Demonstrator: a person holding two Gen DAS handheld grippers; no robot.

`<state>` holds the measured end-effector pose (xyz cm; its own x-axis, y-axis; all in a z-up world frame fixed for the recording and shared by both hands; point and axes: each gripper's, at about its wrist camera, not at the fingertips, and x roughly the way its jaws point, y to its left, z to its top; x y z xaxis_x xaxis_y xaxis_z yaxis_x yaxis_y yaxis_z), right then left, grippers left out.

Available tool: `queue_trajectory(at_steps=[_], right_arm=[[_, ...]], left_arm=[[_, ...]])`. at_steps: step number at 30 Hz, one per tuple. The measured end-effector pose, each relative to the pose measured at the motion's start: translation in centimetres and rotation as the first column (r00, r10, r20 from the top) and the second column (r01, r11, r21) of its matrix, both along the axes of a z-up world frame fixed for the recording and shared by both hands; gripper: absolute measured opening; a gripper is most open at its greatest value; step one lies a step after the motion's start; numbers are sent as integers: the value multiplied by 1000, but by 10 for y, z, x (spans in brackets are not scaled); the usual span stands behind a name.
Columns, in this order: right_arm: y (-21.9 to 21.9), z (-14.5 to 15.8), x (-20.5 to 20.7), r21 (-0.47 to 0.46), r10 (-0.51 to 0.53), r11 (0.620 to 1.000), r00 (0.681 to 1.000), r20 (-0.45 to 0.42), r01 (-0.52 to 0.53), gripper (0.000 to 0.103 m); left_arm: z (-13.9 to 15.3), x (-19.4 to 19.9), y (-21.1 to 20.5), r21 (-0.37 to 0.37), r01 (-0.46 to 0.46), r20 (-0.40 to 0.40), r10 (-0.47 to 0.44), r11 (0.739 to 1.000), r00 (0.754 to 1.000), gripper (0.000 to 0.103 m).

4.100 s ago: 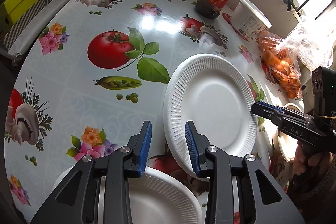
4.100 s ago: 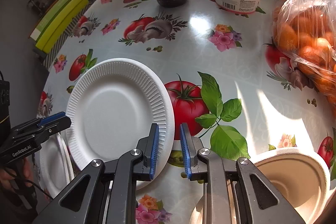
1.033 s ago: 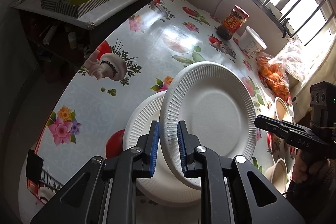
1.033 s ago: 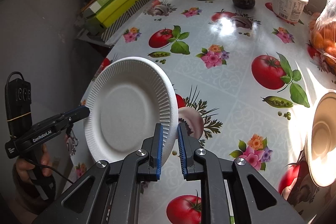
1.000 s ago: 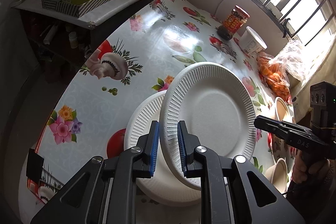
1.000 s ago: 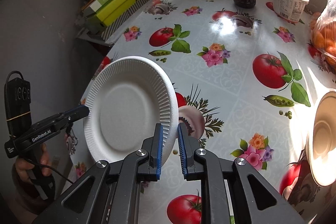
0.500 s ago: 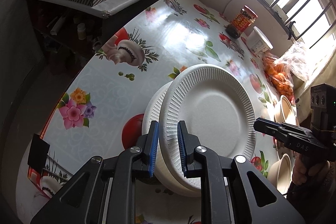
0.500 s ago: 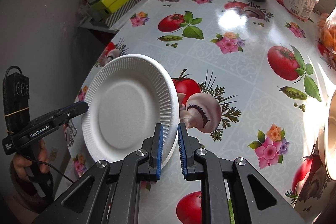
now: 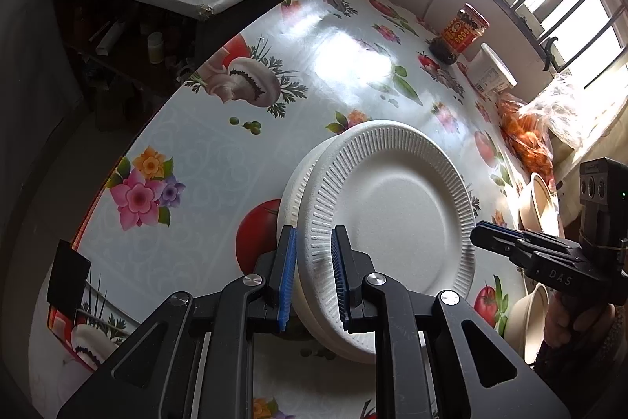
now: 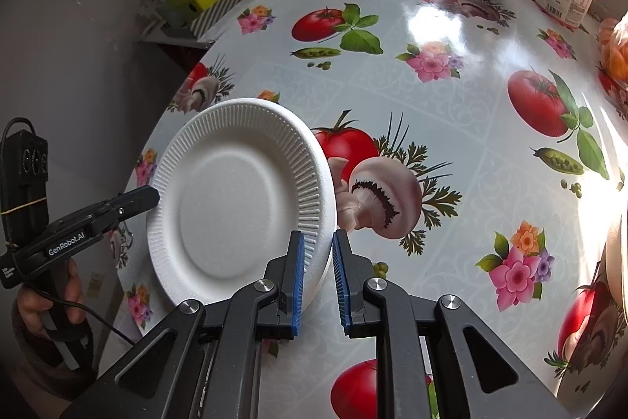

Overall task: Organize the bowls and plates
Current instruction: 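Carry the white plate over the plate stack and lower it onto it, then open both grippers to release the plate onto the stack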

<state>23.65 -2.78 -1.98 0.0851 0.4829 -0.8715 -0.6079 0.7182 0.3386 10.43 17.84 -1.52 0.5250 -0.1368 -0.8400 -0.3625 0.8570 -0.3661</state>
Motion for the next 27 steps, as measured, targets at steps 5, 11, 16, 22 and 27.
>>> queue_trajectory(at_steps=[5, 11, 16, 22, 27], right_arm=[[2, -1, 1, -1, -1, 1000, 1000, -1, 1, 16], [1, -3, 2, 2, -1, 1000, 1000, -6, 1, 16], [1, -3, 2, 5, -3, 1000, 1000, -6, 3, 16], [1, -3, 2, 16, -2, 1000, 1000, -6, 2, 21], [1, 0, 1, 28, -5, 1000, 1000, -2, 6, 32]], left_arm=[[-4, -1, 1, -5, -3, -7, 3, 1000, 1000, 18], [-6, 1, 1, -10, -7, -18, 6, 1000, 1000, 18], [-7, 1, 1, -13, -9, -21, 9, 1000, 1000, 20], [-8, 1, 1, -12, -9, -24, 9, 1000, 1000, 20], [-6, 1, -1, -2, -7, -23, 7, 1000, 1000, 20]])
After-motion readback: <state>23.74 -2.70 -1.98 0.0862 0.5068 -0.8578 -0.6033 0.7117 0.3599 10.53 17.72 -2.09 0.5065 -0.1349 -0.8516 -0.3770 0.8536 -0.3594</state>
